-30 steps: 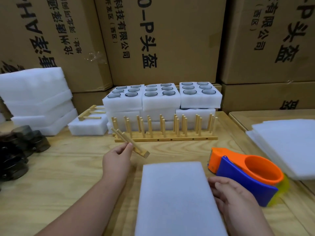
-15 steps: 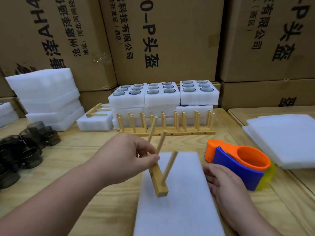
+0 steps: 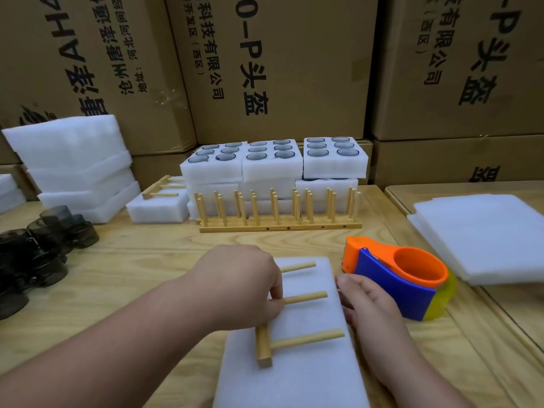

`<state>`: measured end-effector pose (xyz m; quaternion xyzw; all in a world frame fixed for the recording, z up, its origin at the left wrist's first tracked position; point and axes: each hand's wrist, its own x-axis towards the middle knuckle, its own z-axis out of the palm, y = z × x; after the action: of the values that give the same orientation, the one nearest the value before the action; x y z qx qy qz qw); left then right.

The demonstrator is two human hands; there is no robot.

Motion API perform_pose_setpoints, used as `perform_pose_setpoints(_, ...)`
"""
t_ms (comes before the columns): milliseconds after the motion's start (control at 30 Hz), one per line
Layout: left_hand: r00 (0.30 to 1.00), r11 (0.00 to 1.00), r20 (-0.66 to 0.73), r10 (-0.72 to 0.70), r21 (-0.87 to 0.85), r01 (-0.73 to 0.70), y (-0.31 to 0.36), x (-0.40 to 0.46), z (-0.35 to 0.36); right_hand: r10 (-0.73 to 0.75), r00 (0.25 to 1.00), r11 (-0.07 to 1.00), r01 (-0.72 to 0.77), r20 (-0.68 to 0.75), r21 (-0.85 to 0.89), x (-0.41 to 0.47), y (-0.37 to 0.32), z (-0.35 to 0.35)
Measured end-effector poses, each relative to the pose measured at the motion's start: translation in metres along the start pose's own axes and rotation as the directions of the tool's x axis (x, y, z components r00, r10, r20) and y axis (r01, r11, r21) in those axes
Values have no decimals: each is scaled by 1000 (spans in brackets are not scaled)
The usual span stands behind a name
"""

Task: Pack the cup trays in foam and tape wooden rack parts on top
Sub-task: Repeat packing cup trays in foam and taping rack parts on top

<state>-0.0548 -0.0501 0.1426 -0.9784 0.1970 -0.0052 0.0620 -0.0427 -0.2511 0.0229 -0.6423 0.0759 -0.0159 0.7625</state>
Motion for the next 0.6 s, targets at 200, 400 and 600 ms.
perform_pose_setpoints(200, 999, 1000, 26, 19, 9, -19, 2, 0, 0, -62, 996, 993, 67, 59, -93, -4, 0, 0)
perform_pose_setpoints(400, 999, 999, 22, 37, 14, -37, 1, 0, -2, -77, 994, 992, 84, 73, -92, -3, 2, -1)
perform_pose_setpoints(600, 987, 939, -137, -78, -344, 26, -14, -18, 7, -87, 993, 993, 93, 82, -67, -2, 3, -3)
